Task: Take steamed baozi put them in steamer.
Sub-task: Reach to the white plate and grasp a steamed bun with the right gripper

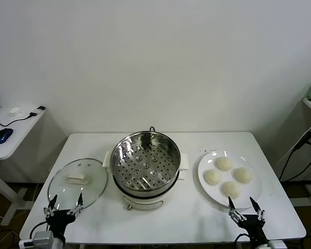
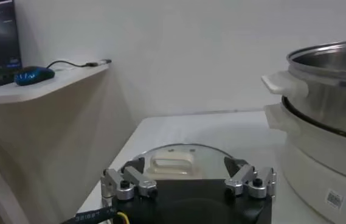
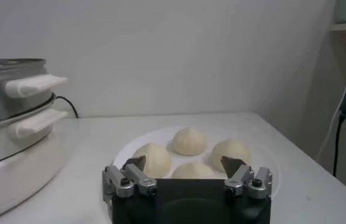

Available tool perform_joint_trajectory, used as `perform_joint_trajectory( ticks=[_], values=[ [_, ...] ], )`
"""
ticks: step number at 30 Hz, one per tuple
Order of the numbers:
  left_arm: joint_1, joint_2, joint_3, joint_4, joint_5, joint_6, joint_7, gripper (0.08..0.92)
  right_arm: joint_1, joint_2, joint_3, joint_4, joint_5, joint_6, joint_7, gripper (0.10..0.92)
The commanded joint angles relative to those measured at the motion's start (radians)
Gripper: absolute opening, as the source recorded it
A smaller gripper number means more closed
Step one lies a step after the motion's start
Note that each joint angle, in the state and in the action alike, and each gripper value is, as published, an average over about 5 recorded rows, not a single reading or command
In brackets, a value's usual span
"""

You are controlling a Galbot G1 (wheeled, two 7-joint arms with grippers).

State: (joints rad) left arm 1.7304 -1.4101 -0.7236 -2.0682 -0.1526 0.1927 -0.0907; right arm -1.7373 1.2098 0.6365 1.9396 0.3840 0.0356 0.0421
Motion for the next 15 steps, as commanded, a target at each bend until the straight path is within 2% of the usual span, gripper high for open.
perform_joint_trajectory(
  ticks=[1, 6, 10, 15],
  values=[
    [0.001, -0.001, 0.0, -0.001, 0.001, 0.0, 0.0, 0.823, 0.053, -0.029, 0.016, 0.004, -0.02, -0.058, -0.012, 0.823],
    [0.001, 0.0, 0.0, -0.005, 0.0, 0.001, -0.001, 0.823, 0.254, -0.144, 0.03, 0.001, -0.054, -0.208, -0.01, 0.823],
    [-0.001, 0.003, 0.001, -0.009, 0.001, -0.001, -0.001, 0.823, 0.484, -0.296, -0.028, -0.074, -0.052, -0.323, -0.034, 0.823],
    [-0.005, 0.005, 0.002, -0.012, 0.002, -0.004, 0.0, 0.823, 0.781, -0.539, -0.238, -0.233, -0.057, -0.417, -0.212, 0.823]
  ],
)
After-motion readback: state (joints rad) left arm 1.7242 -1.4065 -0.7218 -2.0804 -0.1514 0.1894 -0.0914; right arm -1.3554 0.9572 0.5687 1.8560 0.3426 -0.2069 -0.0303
